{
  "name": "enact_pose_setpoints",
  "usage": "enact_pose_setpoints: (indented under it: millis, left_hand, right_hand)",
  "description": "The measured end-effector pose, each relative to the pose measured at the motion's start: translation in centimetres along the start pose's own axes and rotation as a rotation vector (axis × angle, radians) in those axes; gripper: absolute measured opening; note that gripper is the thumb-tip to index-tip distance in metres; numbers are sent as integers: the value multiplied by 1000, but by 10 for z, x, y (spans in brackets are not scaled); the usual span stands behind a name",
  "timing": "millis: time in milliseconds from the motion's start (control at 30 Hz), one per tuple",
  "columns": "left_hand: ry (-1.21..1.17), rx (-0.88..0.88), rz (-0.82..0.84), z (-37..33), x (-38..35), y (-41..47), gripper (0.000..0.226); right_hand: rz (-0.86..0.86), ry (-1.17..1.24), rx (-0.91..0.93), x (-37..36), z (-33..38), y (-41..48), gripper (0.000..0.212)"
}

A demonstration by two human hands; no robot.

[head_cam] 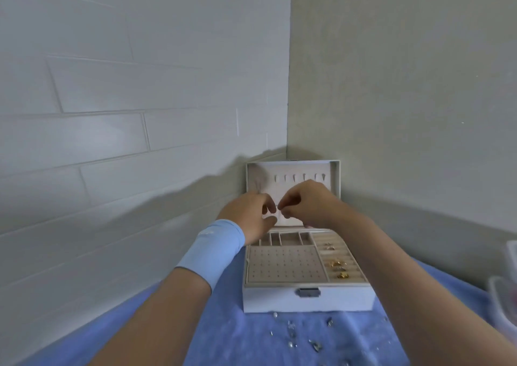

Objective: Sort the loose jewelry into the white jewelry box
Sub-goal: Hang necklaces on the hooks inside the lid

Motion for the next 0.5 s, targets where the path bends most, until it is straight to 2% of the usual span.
enact_pose_setpoints:
  millis: [100, 300, 433, 500]
  left_hand:
    - [-107, -10, 53, -21, -7, -24, 14]
    - [-139, -58, 215, -64, -35, -63, 10]
    - [-125, -37, 347, -84, -62, -86, 10]
    - [-102, -1, 380, -94, -80, -95, 16]
  right_hand:
    - [91, 25, -20, 7, 1, -38, 17]
    - [256, -55, -109, 6, -20, -97, 10]
    - [410, -192, -169, -9, -43, -125, 7]
    - [448, -242, -203, -16, -56, -136, 16]
Point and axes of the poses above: each hand's wrist, its own y-axis towards the middle knuckle, its own x-axis out of the back of the hand, z = x × y, the point moved 6 cm from there along y, towards the middle knuckle, and after that the axes turned 4 degrees about y, right-handed, at the moved point
